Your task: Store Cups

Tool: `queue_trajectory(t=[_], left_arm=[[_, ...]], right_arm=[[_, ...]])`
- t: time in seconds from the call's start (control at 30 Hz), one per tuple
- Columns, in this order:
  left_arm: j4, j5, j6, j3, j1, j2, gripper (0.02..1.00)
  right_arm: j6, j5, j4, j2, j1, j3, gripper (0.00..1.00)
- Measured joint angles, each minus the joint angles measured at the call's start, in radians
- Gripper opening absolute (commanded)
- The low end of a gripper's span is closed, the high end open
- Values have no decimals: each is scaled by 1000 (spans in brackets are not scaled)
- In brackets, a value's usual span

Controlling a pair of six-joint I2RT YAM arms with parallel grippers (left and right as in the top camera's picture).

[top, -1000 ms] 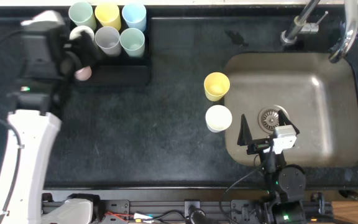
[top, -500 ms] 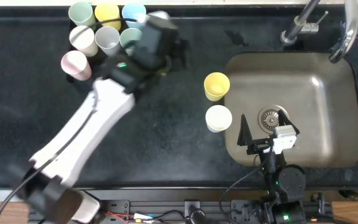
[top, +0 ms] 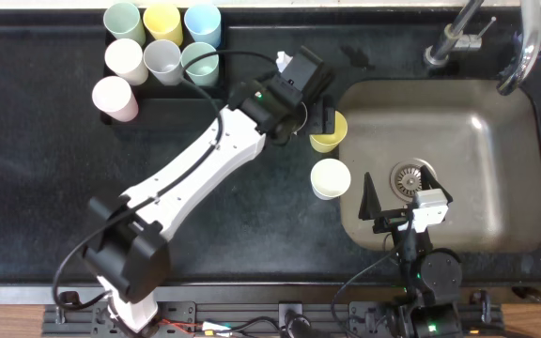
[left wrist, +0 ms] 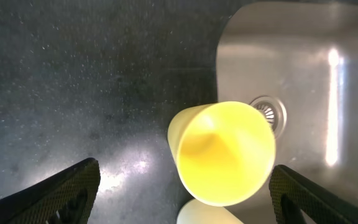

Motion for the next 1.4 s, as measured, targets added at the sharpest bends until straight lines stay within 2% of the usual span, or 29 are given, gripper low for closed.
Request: queue_trajectory(t=[0.17, 0.37, 0.43, 0.5, 0.57, 0.73, 0.83, 0.87, 1.13, 1.4], left_arm=[[5, 7, -3, 2, 0, 51, 888], [39, 11, -10, 3, 0, 110, 792], [56, 14, -16, 4, 0, 129, 693], [69, 16, -24, 4, 0, 145, 505], [77, 18, -23, 4, 0, 157, 426], [93, 17, -22, 5, 0, 162, 299], [103, 18, -24, 6, 0, 164, 80], [106, 18, -22, 6, 0, 167, 34], [91, 9, -24, 13, 0, 175, 34], [-62, -134, -23, 17, 35, 58, 34]], right_arm=[[0, 0, 0, 0, 0, 0, 991], [0, 0, 0, 0, 0, 0, 993], [0, 0, 0, 0, 0, 0, 996], [0, 0, 0, 0, 0, 0, 998], [0, 0, 0, 0, 0, 0, 996], [0, 0, 0, 0, 0, 0, 1000], [0, 0, 0, 0, 0, 0, 998], [0, 0, 0, 0, 0, 0, 998], [0, 0, 0, 0, 0, 0, 998], [0, 0, 0, 0, 0, 0, 998]])
